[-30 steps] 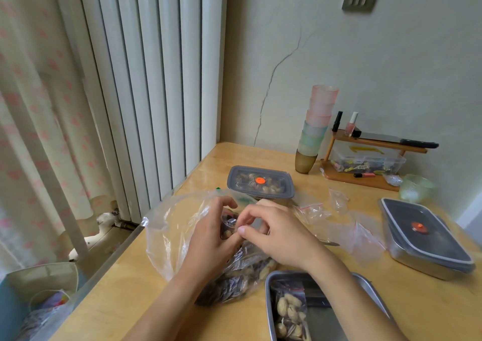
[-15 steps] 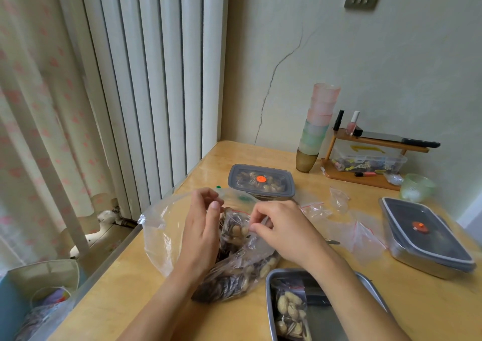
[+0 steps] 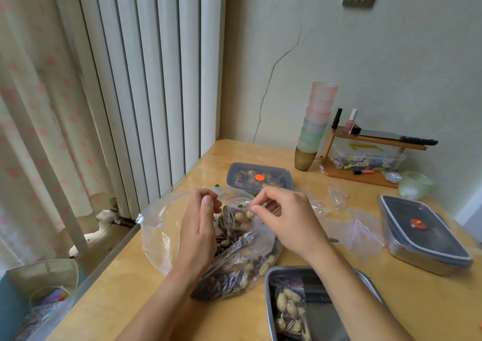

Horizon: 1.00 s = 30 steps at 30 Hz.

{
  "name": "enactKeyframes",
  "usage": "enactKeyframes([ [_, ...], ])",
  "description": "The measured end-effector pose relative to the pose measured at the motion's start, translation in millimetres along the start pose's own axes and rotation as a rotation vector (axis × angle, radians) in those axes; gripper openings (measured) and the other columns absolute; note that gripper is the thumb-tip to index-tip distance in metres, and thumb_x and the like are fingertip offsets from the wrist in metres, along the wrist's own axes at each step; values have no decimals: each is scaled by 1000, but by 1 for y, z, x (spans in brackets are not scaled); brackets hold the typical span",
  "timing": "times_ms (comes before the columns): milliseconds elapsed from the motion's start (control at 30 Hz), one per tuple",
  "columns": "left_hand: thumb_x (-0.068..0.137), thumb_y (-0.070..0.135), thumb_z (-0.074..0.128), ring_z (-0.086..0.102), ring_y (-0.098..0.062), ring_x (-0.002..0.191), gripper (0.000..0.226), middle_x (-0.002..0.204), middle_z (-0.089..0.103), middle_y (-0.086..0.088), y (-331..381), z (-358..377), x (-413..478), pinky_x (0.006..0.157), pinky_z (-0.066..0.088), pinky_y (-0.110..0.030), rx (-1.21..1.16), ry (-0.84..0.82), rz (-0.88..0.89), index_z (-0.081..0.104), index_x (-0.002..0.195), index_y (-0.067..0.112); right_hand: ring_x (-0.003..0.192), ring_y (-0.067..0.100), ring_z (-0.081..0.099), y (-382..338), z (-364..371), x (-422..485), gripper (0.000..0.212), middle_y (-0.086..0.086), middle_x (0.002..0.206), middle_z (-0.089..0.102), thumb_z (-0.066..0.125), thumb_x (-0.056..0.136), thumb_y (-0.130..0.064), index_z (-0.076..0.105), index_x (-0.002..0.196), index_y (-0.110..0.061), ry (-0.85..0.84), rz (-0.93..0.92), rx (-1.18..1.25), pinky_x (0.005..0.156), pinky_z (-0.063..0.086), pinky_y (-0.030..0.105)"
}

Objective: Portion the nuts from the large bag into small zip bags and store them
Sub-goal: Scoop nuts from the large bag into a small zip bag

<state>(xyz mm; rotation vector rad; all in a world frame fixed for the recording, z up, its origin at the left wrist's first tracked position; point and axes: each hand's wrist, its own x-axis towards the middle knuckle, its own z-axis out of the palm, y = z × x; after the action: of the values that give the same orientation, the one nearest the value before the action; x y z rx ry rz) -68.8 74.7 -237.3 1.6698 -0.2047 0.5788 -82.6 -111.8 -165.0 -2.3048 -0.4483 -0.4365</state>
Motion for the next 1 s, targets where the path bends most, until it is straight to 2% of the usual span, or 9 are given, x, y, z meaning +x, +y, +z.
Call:
enactKeyframes([
  [67, 106, 51, 28, 62, -20, 90, 38, 91, 63, 2, 1, 1, 1, 80, 50, -51, 7, 3, -7, 55, 104, 23, 76, 6, 68, 1, -3, 0, 14, -15, 79, 71, 74, 93, -19, 72, 81, -27, -61, 22, 8, 72, 57, 28],
  [167, 106, 51, 28, 62, -20, 90, 38, 91, 63, 3, 1, 1, 0, 80, 50, -51, 20, -3, -11, 54, 104, 24, 75, 5, 64, 6, 1, -3, 12, -17, 84, 68, 73, 94, -24, 72, 83, -28, -222, 97, -204, 75, 58, 35],
  [300, 107, 50, 28, 62, -19, 90, 38, 91, 64, 3, -1, 1, 0, 81, 51, -52, 22, -4, -23, 56, 104, 25, 73, 6, 66, 4, 1, -2, 11, -15, 77, 70, 75, 93, -22, 74, 83, -27, -131, 44, -41, 70, 56, 26],
  [400, 107, 52, 27, 62, -15, 91, 40, 91, 64, 9, -1, 1, 1, 81, 52, -50, 41, -9, -31, 57, 104, 25, 74, 9, 69, -1, -2, 0, 13, -16, 78, 70, 73, 93, -19, 72, 84, -29, -60, -25, 41, 71, 57, 27],
  [567, 106, 55, 26, 64, -15, 94, 41, 92, 65, 7, -3, 1, 0, 83, 52, -52, 53, -28, -38, 57, 104, 28, 64, 7, 69, 2, -2, -5, 11, -25, 71, 68, 69, 96, -24, 71, 86, -29, -344, 72, -98, 75, 61, 36],
  [733, 105, 59, 24, 64, -14, 90, 46, 92, 66, 8, -1, 0, -1, 82, 53, -52, 50, -54, -46, 60, 105, 31, 61, 9, 70, -4, -5, -2, 12, -13, 78, 70, 69, 97, -19, 69, 86, -26, -117, 11, 37, 67, 58, 29],
  [767, 104, 60, 24, 65, -14, 91, 47, 93, 68, 8, -1, 0, -1, 83, 53, -51, 44, -71, -50, 61, 107, 31, 62, 9, 70, -4, -5, -2, 12, -14, 79, 69, 69, 97, -21, 68, 86, -27, -119, 9, 26, 68, 58, 30],
  [900, 104, 59, 26, 69, -18, 91, 47, 98, 74, 4, 0, 1, -3, 86, 53, -50, 29, -212, -61, 59, 121, 32, 63, 6, 69, 3, 2, -6, 11, -14, 72, 66, 68, 96, -23, 70, 86, -28, -352, 108, -144, 75, 60, 36],
  [1000, 102, 54, 36, 66, -13, 91, 38, 96, 71, 11, 3, -1, -4, 84, 53, -35, 29, -257, -64, 59, 124, 33, 59, 6, 70, 4, 1, -4, 13, -9, 69, 69, 68, 96, -19, 70, 86, -26, -265, 102, -101, 70, 60, 30],
])
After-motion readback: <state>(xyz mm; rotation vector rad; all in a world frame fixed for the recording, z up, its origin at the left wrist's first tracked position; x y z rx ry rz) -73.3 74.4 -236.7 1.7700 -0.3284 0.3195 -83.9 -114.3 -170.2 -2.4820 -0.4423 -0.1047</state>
